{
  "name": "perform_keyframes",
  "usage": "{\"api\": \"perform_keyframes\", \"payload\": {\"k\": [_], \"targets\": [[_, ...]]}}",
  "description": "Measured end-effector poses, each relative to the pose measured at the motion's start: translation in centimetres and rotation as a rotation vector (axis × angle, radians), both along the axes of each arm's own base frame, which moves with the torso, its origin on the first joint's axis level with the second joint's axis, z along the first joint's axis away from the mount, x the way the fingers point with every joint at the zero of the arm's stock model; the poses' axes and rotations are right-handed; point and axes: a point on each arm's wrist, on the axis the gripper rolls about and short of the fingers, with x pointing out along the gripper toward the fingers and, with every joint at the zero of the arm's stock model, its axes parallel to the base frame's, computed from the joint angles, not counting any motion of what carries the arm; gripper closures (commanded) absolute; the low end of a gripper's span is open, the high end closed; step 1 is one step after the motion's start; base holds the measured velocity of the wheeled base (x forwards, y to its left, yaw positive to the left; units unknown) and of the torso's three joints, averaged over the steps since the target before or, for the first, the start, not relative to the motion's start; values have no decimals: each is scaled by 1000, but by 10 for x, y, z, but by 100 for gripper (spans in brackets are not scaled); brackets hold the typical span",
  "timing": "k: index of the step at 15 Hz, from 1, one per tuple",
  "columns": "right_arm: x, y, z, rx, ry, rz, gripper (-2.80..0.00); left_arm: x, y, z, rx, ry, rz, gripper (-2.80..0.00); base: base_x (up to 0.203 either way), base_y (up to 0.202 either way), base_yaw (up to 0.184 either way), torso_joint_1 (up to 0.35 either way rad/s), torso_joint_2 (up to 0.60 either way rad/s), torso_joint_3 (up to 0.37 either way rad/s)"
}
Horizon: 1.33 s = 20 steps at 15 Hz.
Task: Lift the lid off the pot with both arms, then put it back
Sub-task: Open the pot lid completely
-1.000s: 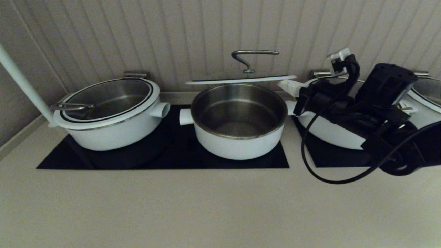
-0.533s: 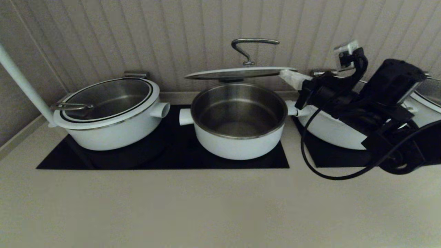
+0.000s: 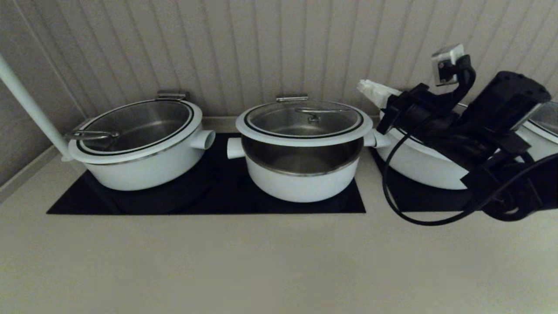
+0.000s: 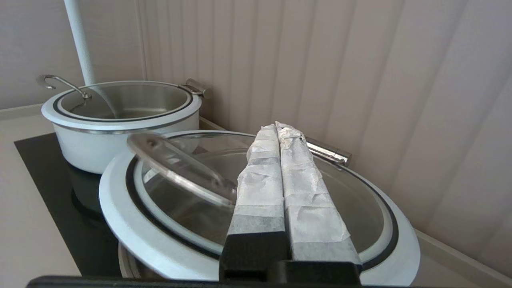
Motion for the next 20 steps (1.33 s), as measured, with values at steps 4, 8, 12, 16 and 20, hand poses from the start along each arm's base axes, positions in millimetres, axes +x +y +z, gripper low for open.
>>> {"api": "perform_keyframes", "payload": {"k": [4, 8, 12, 16, 20], "targets": [[-1, -1, 0, -1, 1, -2, 0, 0, 0, 0, 0, 0, -1, 0, 0, 0, 0, 0, 0, 0], [-17, -10, -8, -18, 54, -13, 0, 0, 0, 0, 0, 0, 0, 0, 0, 0, 0, 0, 0, 0], [-51, -28, -15, -34, 103, -37, 0, 0, 0, 0, 0, 0, 0, 0, 0, 0, 0, 0, 0, 0], [-90, -44, -18, -45, 139, -53, 0, 0, 0, 0, 0, -1, 0, 0, 0, 0, 0, 0, 0, 0], [-126, -55, -13, -61, 152, -59, 0, 0, 0, 0, 0, 0, 0, 0, 0, 0, 0, 0, 0, 0]]}}
